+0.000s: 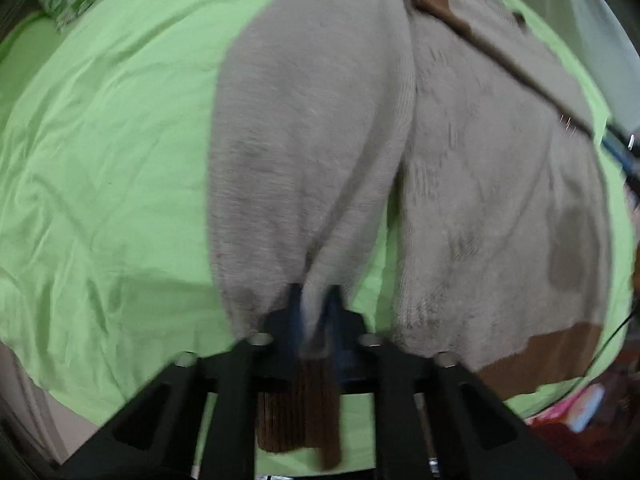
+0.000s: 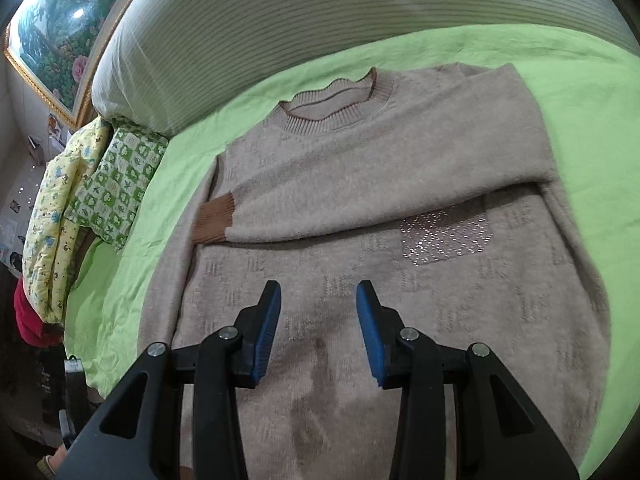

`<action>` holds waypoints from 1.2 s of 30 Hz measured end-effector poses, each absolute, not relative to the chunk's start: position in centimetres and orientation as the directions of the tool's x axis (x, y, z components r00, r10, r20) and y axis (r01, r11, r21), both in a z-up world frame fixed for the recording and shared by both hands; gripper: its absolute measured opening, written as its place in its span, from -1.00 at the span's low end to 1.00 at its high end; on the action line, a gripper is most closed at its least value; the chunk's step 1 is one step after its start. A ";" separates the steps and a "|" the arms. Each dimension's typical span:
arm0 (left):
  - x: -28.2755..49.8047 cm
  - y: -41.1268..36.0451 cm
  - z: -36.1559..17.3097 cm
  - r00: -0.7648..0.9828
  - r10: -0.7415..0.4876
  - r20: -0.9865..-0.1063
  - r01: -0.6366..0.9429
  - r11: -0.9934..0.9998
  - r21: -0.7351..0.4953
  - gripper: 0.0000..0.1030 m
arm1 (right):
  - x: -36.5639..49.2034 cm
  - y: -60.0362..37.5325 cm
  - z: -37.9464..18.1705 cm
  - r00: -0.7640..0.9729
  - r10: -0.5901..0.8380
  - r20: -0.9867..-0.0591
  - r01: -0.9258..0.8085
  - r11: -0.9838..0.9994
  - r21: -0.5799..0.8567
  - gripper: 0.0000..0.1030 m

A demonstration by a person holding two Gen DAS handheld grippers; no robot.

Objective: Fold small clothes

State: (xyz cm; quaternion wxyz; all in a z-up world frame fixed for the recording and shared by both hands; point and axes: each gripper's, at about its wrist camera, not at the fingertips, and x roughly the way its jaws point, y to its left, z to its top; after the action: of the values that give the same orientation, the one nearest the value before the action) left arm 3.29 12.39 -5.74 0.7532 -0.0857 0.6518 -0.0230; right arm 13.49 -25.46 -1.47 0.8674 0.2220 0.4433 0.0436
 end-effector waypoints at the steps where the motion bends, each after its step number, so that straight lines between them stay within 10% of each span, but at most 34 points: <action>1: 3.3 12.8 -4.9 0.162 -0.180 -0.970 -0.085 0.977 -0.195 -0.94 | 13.2 -25.6 -1.4 0.607 0.269 -0.748 0.125 0.897 0.424 -0.21; 18: 18.3 -6.7 16.5 0.486 -0.652 -0.581 0.345 0.754 -0.558 -0.85 | 10.2 -30.4 -1.0 0.660 0.205 -0.722 0.234 0.858 0.457 -0.21; 21: 20.4 -10.6 13.8 0.440 -0.590 -0.677 0.346 0.807 -0.478 -0.03 | 9.9 -32.0 -1.5 0.656 0.183 -0.732 0.283 0.840 0.463 -0.21; 36: 12.5 8.7 -3.0 0.300 -0.079 -0.951 0.096 0.994 -0.052 0.07 | 12.0 -32.4 -4.3 0.599 0.284 -0.749 0.277 0.804 0.526 0.01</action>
State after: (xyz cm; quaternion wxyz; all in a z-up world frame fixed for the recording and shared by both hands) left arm 12.52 8.71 -2.97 0.8061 0.0074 0.5893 -0.0541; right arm 12.04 -32.43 -4.34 0.8375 0.3132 0.4478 0.0020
